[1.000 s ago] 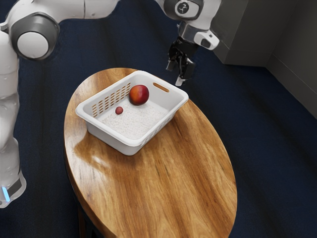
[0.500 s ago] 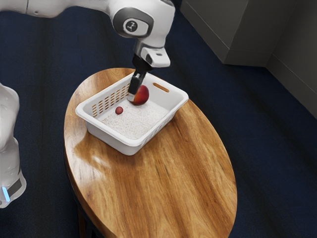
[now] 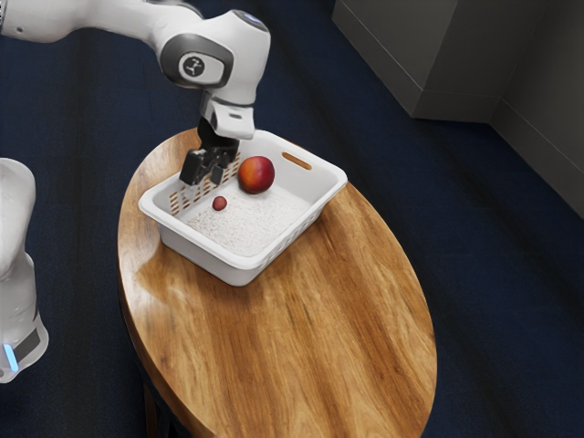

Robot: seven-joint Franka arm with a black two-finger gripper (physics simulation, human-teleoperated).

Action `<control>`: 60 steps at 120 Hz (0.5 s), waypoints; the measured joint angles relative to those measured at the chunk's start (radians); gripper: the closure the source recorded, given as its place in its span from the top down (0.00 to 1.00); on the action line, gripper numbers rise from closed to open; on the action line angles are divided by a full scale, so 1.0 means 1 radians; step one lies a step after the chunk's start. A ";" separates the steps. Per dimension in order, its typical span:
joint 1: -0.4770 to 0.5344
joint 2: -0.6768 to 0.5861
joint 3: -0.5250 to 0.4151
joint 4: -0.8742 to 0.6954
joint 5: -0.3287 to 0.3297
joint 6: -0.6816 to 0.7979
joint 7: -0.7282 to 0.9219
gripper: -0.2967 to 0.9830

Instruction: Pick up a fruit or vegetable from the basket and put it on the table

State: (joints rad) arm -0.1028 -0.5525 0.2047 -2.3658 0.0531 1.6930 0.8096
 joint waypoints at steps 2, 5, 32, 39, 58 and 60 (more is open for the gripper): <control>0.000 0.002 0.001 0.000 0.000 0.004 0.009 0.77; -0.001 0.010 0.003 0.002 0.001 0.011 0.022 0.77; -0.004 0.105 0.007 0.059 0.003 0.072 0.126 0.77; -0.005 0.131 0.007 0.075 0.002 0.085 0.148 0.77; -0.007 0.182 0.068 0.130 0.001 0.119 0.197 0.77; -0.008 0.182 0.078 0.132 0.004 0.121 0.202 0.77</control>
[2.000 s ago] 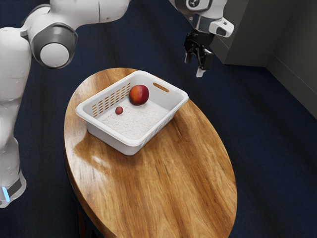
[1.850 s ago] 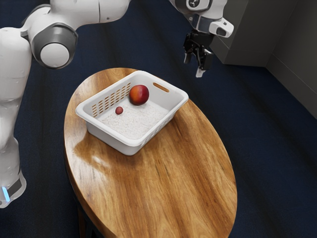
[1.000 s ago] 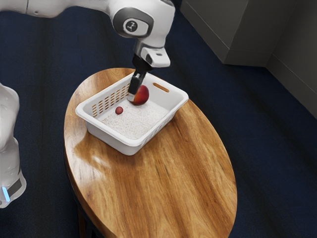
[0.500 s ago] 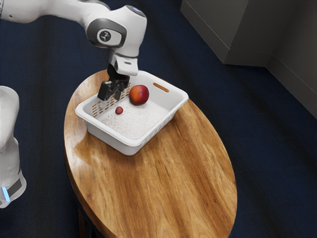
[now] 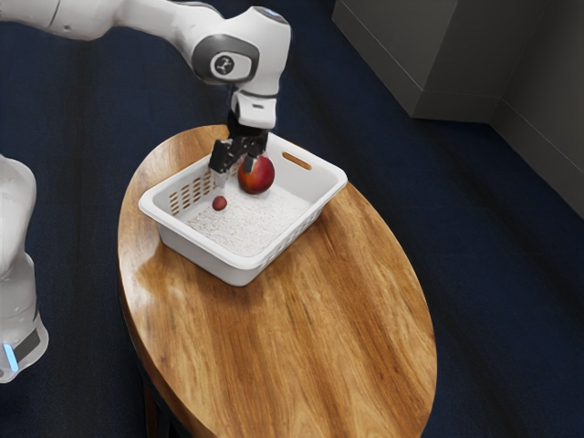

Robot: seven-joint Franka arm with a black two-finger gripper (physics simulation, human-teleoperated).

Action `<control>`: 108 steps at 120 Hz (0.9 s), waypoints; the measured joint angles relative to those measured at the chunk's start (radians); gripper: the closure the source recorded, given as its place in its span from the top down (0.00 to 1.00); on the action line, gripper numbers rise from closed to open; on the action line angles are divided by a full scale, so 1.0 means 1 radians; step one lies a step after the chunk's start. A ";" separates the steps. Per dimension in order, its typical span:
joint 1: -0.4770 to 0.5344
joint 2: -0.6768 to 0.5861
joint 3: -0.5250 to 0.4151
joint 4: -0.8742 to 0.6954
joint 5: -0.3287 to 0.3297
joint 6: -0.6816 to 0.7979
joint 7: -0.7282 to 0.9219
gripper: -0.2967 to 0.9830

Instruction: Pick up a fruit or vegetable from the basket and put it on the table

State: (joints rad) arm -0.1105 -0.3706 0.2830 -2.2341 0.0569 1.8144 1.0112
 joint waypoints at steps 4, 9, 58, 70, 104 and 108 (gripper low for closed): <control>0.000 -0.002 0.018 0.001 0.004 0.004 0.009 0.77; 0.000 -0.004 0.041 0.002 0.012 0.008 0.021 0.77; -0.001 0.000 0.119 0.001 0.032 0.034 0.111 0.77; -0.002 0.000 0.130 0.002 0.029 0.036 0.125 0.77; -0.003 0.012 0.133 -0.023 0.008 0.055 0.154 0.77; -0.003 0.018 0.133 -0.026 0.005 0.060 0.157 0.77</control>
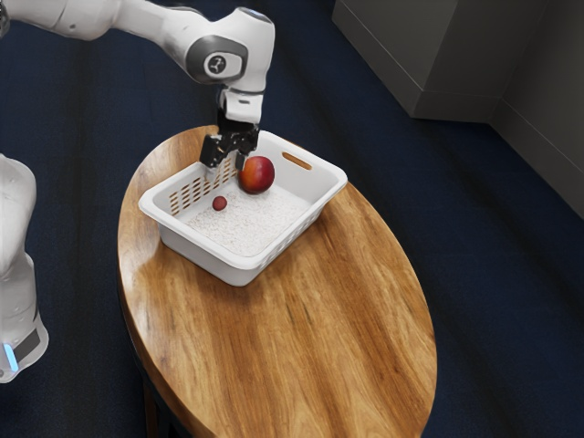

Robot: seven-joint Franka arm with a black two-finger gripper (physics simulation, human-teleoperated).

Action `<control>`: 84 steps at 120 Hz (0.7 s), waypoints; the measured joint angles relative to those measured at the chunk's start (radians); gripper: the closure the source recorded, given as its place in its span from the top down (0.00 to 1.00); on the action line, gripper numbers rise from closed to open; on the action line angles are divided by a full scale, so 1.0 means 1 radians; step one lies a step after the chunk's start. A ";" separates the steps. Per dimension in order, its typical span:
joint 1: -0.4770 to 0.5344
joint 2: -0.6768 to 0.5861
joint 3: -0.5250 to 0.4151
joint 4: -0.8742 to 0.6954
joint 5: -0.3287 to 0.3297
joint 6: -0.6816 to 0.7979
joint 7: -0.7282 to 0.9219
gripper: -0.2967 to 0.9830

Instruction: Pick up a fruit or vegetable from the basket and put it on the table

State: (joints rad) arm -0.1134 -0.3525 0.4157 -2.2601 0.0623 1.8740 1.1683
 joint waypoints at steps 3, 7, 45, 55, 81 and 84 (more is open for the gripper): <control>0.000 0.004 0.000 -0.001 -0.002 0.003 0.002 0.77; 0.000 0.008 0.000 -0.003 -0.004 0.009 0.004 0.77; 0.002 0.039 0.005 -0.033 -0.029 0.050 0.022 0.77; 0.004 0.040 0.014 -0.045 -0.034 0.058 0.026 0.77; 0.004 0.042 0.017 -0.053 -0.048 0.075 0.032 0.77; 0.004 0.042 0.017 -0.054 -0.049 0.076 0.033 0.77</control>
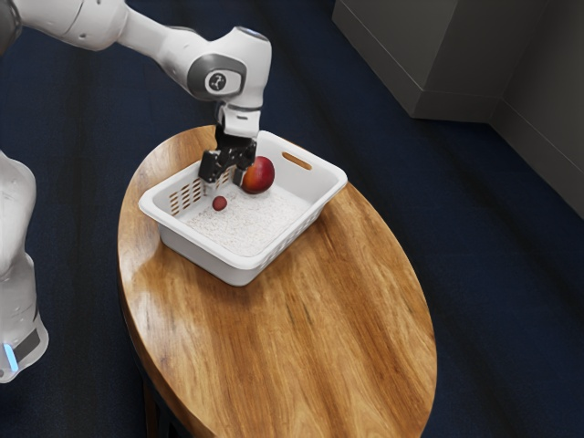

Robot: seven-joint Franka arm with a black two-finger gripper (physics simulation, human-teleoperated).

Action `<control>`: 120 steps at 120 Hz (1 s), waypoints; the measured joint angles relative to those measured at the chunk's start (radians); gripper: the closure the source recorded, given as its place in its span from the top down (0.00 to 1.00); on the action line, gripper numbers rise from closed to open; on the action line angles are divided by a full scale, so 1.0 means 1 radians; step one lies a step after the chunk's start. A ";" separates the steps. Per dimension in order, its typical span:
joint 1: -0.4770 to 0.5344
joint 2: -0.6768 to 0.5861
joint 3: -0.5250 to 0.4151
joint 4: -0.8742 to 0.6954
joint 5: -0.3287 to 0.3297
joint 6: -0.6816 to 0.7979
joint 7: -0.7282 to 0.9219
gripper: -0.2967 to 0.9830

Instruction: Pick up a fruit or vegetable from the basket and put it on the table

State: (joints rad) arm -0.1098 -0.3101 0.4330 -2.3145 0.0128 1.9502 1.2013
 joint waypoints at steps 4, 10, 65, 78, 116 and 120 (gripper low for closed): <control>0.000 0.000 0.000 -0.002 -0.001 0.002 0.001 0.77; 0.001 0.000 0.000 -0.004 -0.003 0.005 0.002 0.77; 0.003 0.034 0.001 -0.037 -0.016 0.048 0.009 0.77; 0.004 0.034 0.001 -0.044 -0.021 0.058 0.011 0.76; 0.004 0.044 0.013 -0.046 -0.030 0.074 0.012 0.62; 0.004 0.045 0.014 -0.046 -0.031 0.076 0.013 0.61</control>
State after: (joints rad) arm -0.1057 -0.2647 0.4468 -2.3609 -0.0184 2.0259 1.2139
